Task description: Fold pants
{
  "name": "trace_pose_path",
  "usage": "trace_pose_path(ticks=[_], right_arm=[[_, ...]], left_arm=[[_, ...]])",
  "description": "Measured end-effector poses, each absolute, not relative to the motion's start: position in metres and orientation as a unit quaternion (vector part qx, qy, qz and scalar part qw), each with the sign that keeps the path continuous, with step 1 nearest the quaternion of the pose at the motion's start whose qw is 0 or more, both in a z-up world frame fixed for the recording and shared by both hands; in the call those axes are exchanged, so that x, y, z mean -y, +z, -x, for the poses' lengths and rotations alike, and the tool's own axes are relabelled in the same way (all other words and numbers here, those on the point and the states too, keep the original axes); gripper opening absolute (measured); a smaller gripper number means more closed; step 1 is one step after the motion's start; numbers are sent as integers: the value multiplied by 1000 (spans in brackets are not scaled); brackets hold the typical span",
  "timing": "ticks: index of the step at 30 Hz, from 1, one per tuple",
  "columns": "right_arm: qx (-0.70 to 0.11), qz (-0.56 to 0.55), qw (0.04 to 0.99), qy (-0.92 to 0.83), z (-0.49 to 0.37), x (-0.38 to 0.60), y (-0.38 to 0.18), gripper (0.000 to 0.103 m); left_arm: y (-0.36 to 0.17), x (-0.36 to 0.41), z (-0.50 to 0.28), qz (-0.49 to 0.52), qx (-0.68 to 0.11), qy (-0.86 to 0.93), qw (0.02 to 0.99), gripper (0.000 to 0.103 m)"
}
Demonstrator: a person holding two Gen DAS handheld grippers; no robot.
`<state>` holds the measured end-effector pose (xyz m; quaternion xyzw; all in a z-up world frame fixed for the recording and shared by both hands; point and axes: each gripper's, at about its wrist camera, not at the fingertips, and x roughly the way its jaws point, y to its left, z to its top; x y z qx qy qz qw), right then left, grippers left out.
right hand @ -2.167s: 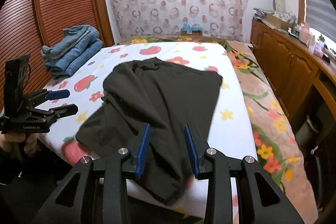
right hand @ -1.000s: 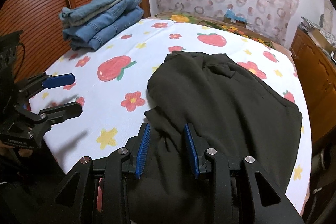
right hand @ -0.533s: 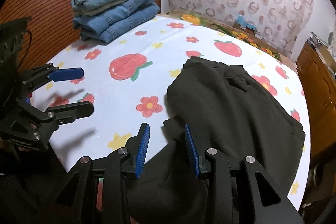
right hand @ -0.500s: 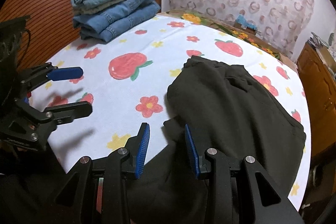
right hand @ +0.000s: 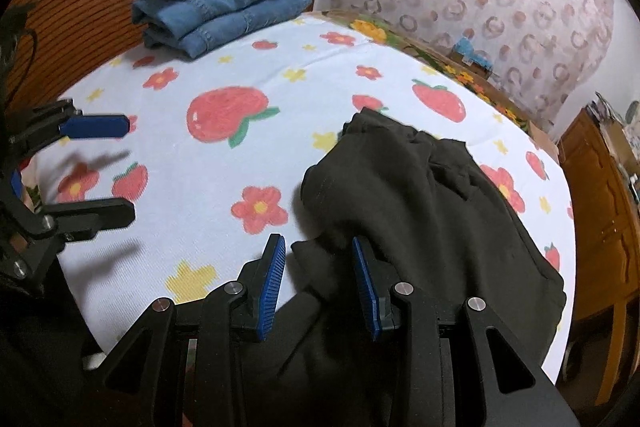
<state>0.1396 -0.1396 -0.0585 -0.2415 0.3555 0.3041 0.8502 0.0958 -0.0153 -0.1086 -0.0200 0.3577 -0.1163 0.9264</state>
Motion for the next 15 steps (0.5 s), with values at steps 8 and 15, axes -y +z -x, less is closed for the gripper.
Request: trace_pose_path(ticks=[8, 15], right_arm=[[-355, 240, 851, 304, -142, 141, -62, 3], [-319, 163, 885, 297, -142, 182, -27, 2]], left_arm=[[-109, 22, -95, 16, -360, -121, 925, 82], [-108, 23, -95, 15, -360, -122, 925, 82]])
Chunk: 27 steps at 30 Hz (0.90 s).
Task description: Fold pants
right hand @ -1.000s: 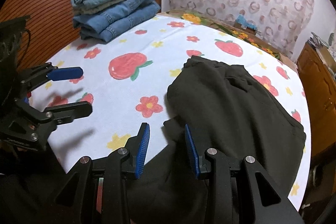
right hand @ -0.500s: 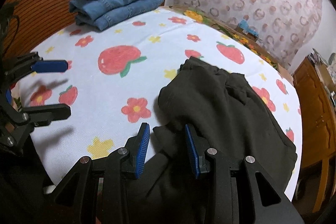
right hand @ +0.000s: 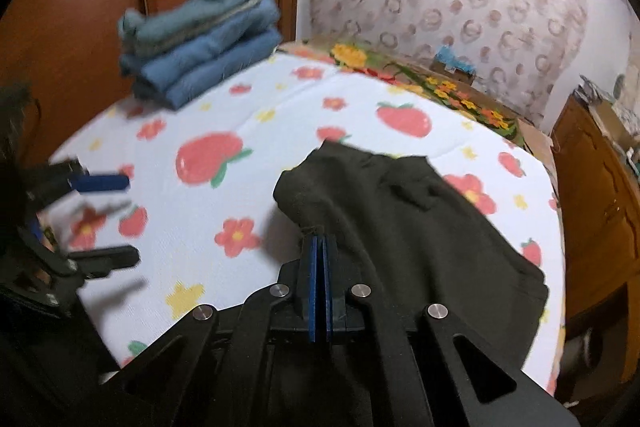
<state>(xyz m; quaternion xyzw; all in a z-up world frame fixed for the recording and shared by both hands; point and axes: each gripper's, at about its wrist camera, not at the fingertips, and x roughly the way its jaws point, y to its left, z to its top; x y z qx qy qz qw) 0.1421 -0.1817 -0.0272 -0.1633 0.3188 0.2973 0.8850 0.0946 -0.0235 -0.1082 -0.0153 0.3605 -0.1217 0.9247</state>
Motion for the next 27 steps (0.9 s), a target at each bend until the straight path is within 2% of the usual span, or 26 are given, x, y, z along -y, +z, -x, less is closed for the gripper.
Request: trace_pose_path(ticks=[13, 27], right_arm=[[-310, 125, 915, 225, -160, 249, 1, 2], [-334, 105, 928, 130, -200, 288, -20, 2]], left_arm=[[-107, 32, -94, 7, -361, -132, 923, 82], [-107, 35, -94, 3, -362, -133, 923, 82]])
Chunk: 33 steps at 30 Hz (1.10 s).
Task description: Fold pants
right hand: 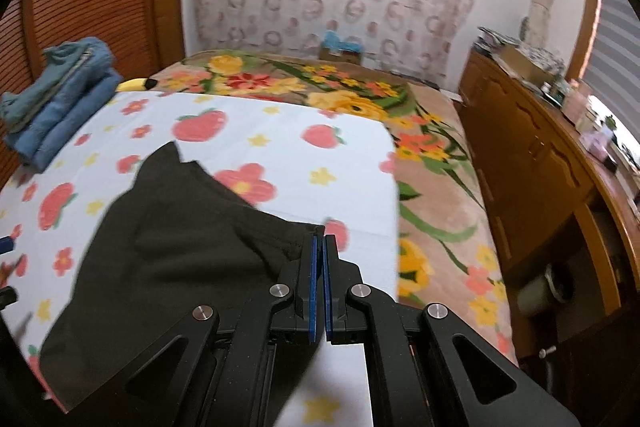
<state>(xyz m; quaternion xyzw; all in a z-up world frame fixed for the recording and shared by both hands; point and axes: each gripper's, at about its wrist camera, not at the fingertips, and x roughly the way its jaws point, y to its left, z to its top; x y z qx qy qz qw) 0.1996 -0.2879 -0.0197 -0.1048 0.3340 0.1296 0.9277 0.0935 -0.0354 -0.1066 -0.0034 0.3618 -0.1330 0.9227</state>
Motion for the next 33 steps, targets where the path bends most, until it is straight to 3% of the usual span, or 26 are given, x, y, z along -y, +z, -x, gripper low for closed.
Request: trace_pose_path(ticks=[9, 14, 33], right_arm=[[-366, 68, 920, 126, -203, 294, -23, 7], [-365, 55, 920, 132, -188, 302, -15, 29], [-338, 37, 925, 171, -77, 324, -31, 38]], left_arm=[[-107, 39, -95, 0, -364, -136, 921, 82], [-106, 45, -95, -4, -364, -141, 921, 82], [-97, 81, -96, -23, -368, -186, 911, 82]])
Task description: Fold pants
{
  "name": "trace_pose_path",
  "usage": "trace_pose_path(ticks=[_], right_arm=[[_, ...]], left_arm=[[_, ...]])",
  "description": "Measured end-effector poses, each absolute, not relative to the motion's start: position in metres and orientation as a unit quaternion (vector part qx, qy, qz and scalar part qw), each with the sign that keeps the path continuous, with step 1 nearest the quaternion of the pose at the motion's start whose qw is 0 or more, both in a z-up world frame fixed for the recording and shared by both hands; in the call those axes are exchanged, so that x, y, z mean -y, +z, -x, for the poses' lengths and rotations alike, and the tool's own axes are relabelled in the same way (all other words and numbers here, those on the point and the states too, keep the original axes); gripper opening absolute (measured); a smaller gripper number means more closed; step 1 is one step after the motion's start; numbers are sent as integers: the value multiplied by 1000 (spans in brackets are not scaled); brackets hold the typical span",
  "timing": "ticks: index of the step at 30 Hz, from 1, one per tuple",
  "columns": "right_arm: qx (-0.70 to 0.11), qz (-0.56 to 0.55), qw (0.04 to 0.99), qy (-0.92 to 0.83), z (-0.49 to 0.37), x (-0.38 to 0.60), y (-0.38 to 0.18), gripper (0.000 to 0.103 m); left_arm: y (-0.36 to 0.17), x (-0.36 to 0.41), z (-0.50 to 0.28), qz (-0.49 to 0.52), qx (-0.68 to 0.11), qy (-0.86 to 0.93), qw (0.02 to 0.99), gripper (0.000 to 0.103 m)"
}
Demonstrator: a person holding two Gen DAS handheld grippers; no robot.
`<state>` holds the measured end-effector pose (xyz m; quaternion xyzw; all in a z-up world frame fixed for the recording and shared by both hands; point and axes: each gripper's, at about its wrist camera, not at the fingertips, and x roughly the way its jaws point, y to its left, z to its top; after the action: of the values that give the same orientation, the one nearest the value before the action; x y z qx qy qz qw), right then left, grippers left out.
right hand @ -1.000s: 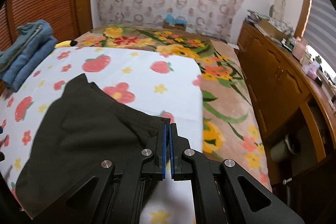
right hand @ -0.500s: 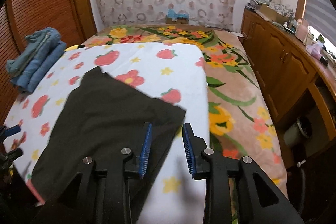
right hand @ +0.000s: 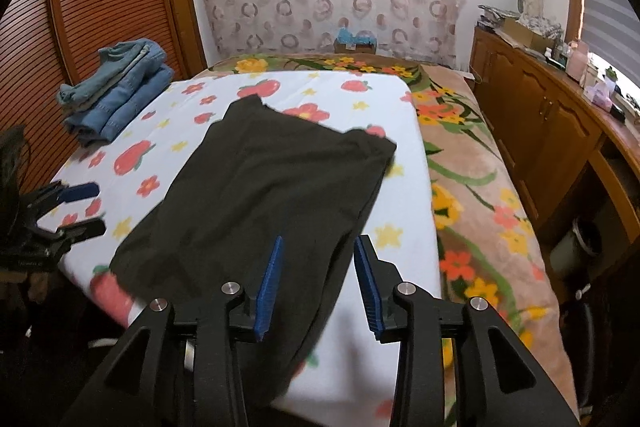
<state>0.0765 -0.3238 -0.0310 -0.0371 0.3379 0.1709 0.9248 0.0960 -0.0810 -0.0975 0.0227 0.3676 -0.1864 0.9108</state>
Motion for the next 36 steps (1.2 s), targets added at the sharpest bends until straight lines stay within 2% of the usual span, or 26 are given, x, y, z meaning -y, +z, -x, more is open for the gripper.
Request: trace_pose_path(ticks=[4, 9, 12, 20, 22, 24, 25, 27, 28, 36], right_arm=[[-346, 28, 922, 170, -65, 327, -41, 39], [-355, 22, 919, 172, -59, 327, -47, 39], [-362, 19, 916, 171, -57, 324, -49, 39], [-367, -4, 914, 174, -56, 325, -51, 39], [-368, -10, 913, 176, -58, 325, -53, 39], [-369, -15, 912, 177, -59, 326, -55, 39], [-369, -15, 913, 176, -55, 324, -58, 39], [-367, -17, 913, 176, -54, 321, -59, 39], [-366, -18, 913, 179, -51, 320, -59, 39], [-365, -16, 914, 179, -40, 314, -61, 39]], left_arm=[[-98, 94, -92, -34, -369, -206, 906, 79], [-101, 109, -89, -41, -378, -236, 894, 59], [-103, 117, -86, -49, -383, -246, 889, 52], [-113, 123, -86, -46, -400, -256, 879, 51], [-113, 123, -86, -42, -401, -262, 877, 45], [-112, 123, -84, -37, -400, -274, 874, 33], [-112, 124, -83, -38, -398, -277, 874, 31], [-111, 127, -82, -41, -395, -281, 874, 16], [-110, 127, -81, -42, -393, -278, 876, 13], [-104, 119, -80, -31, -390, -271, 879, 10]])
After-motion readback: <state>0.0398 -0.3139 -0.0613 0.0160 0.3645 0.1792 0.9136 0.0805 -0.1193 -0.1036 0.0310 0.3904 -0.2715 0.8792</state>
